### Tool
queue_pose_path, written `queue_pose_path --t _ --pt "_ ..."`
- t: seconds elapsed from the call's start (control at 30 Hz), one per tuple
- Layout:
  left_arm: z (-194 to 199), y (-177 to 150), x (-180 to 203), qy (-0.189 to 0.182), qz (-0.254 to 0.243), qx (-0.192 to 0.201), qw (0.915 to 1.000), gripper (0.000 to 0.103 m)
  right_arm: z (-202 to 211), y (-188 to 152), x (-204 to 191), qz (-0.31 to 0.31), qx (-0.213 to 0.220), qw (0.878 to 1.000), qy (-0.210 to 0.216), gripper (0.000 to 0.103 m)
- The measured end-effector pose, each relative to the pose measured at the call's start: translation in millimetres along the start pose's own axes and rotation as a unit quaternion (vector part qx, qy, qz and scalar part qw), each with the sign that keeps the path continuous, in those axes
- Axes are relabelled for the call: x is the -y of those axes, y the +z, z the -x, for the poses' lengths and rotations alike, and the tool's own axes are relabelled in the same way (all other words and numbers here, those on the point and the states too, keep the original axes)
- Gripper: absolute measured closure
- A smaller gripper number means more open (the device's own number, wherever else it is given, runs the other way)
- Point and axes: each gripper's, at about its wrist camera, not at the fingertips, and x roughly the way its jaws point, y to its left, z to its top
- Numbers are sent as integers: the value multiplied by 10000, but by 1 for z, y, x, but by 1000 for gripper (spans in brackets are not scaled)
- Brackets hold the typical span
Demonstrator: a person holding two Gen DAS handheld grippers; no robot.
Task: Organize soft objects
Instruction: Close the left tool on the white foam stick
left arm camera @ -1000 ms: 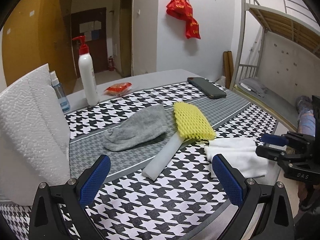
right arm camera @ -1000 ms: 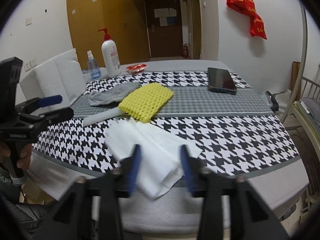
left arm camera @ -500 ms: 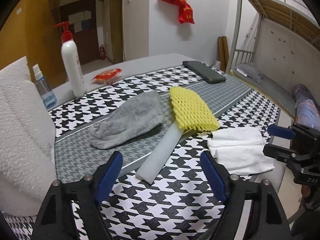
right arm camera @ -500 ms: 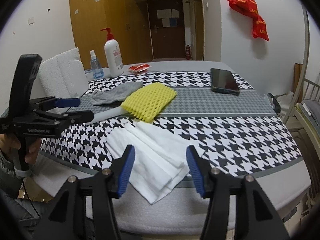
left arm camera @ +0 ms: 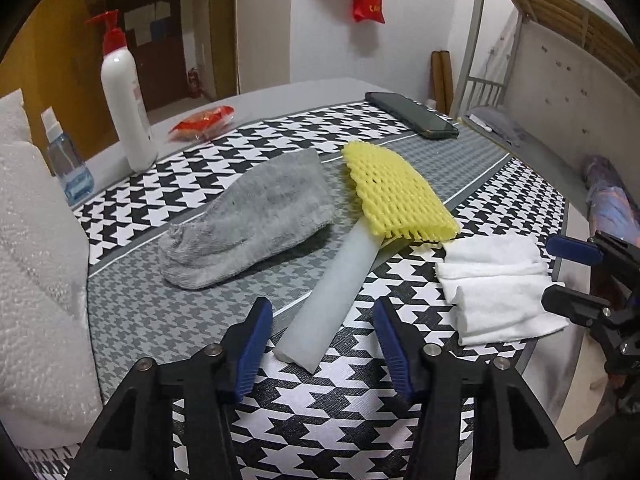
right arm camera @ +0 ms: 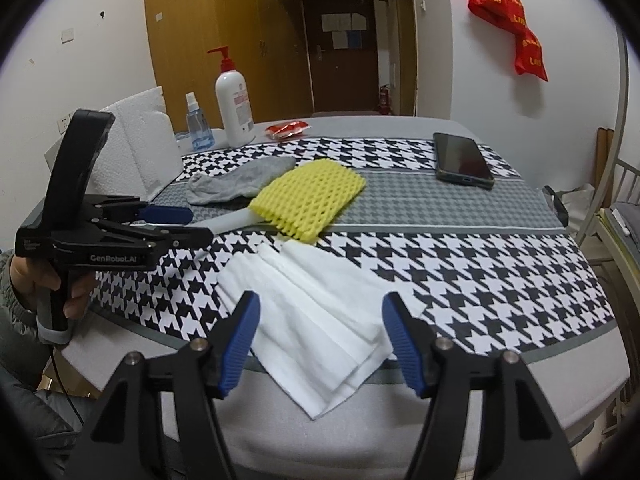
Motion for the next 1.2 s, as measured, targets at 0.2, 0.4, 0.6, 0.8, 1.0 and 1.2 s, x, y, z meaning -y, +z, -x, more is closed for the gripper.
queue_pose_path --t 0.2,0.4,0.6,0.8,1.0,1.2 --pt "-2 0 3 -3 -202 -98 9997 53 -2 3 0 -35 3 10000 65 32" --pt "-3 1 2 77 -263 -106 9996 76 -8 4 -3 43 -95 9999 -1 24" --pt "-1 -1 1 -41 -272 -56 9996 80 -17 5 -6 138 -255 9996 -64 12" --pt "3 -2 -6 -238 -101 -1 9997 81 -28 6 -10 389 -412 9984 -79 12" --pt "9 -4 -8 -378 -30 122 9992 86 -36 8 -10 644 -546 9964 -107 12" --pt "12 -6 -10 -417 15 169 9990 89 -41 8 -8 733 -632 9953 54 12"
